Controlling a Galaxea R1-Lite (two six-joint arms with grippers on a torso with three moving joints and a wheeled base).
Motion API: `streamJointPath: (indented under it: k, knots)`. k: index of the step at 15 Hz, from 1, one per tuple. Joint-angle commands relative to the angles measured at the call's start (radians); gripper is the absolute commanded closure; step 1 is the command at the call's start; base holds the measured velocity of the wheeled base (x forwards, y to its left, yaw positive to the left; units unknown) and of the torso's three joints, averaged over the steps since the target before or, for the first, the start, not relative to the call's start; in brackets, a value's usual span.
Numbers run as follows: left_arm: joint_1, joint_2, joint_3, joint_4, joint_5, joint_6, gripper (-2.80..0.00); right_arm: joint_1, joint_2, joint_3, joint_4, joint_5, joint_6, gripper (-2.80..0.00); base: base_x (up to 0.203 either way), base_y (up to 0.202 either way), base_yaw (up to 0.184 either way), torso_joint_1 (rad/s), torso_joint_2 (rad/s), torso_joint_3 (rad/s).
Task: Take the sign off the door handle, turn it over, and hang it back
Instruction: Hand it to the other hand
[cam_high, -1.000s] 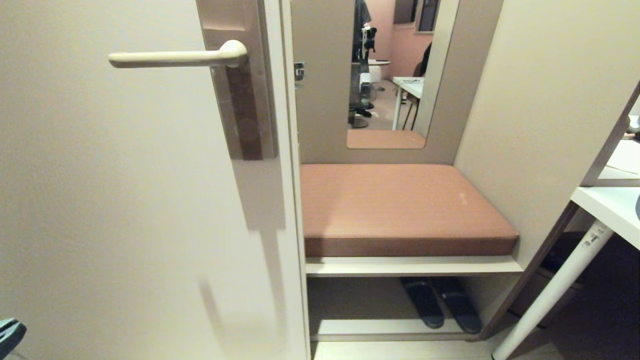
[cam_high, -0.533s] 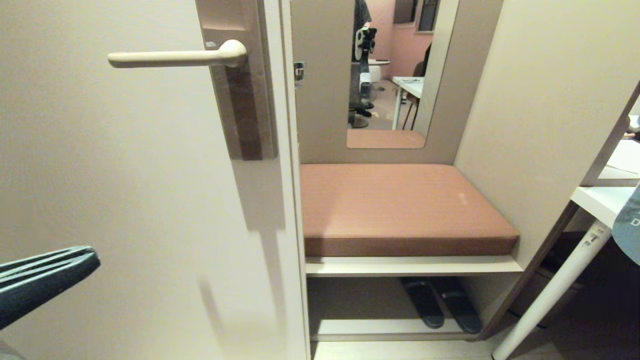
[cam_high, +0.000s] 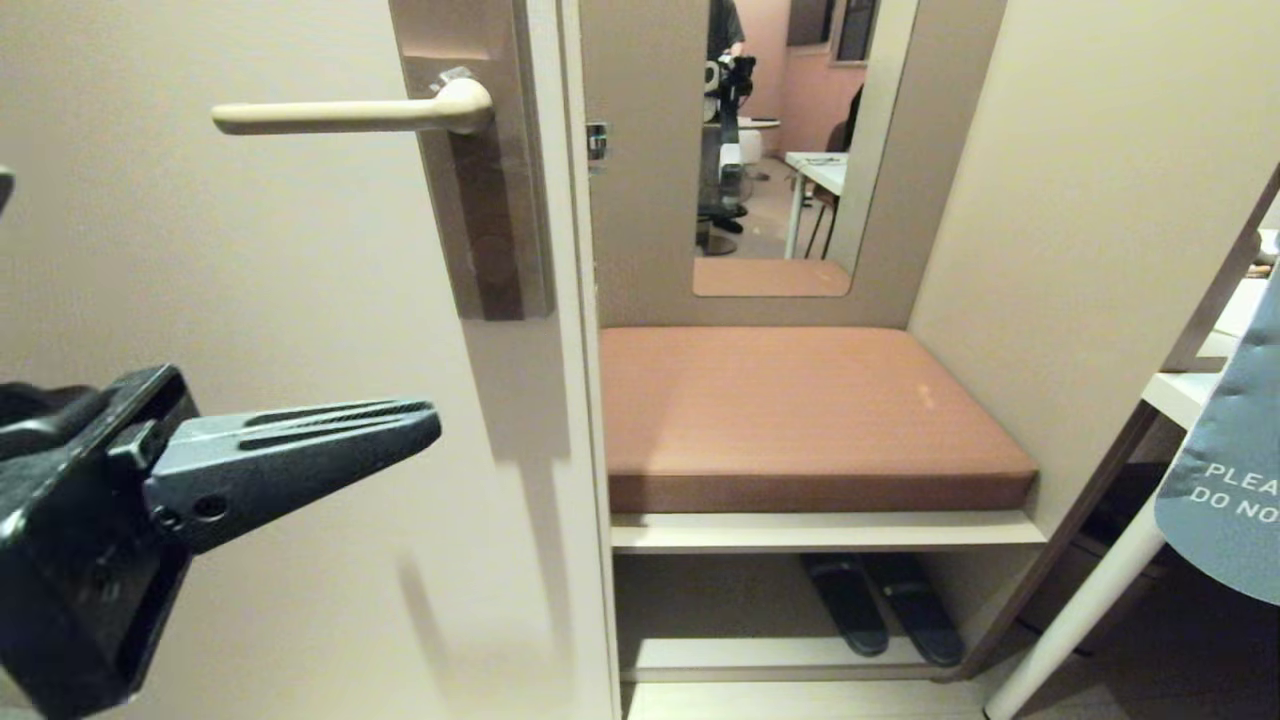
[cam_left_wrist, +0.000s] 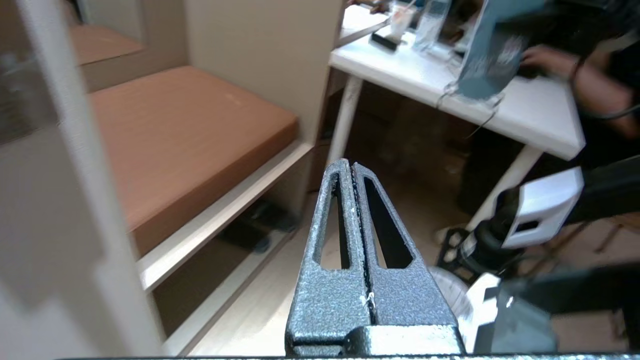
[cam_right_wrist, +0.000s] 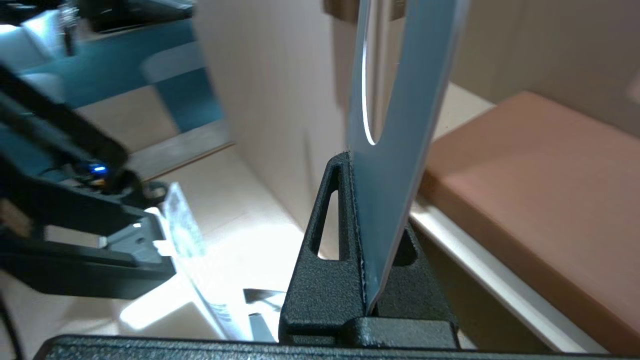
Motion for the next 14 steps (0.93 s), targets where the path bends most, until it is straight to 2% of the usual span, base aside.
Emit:
streamJointPath:
  k: [1,6,9,11,14]
  knots:
    - [-0.002,0.1,-0.026,-0.035,-0.025,-0.019,0.0,0.034,0.076,-0.027,0.001,0.024,0.001,0.0,0.0,0.0,0.0,0.0,0.0,0.0]
    - [-0.005,0.206,-0.042,-0.139,-0.115,-0.025,0.0,0.178,0.169,-0.069,-0.05,0.035,0.016,0.0,0.0,0.0,0.0,0.0,0.0,0.0]
    - [-0.045,0.246,-0.083,-0.153,-0.121,-0.026,0.0,0.277,0.205,-0.085,-0.109,0.034,0.077,0.0,0.0,0.0,0.0,0.0,0.0,0.0]
    - [-0.06,0.27,-0.087,-0.183,-0.121,-0.024,0.0,0.303,0.237,-0.09,-0.165,0.032,0.088,0.0,0.0,0.0,0.0,0.0,0.0,0.0]
    - [-0.085,0.286,-0.089,-0.217,-0.121,-0.024,0.0,0.359,0.267,-0.121,-0.168,0.032,0.088,0.0,0.0,0.0,0.0,0.0,0.0,0.0]
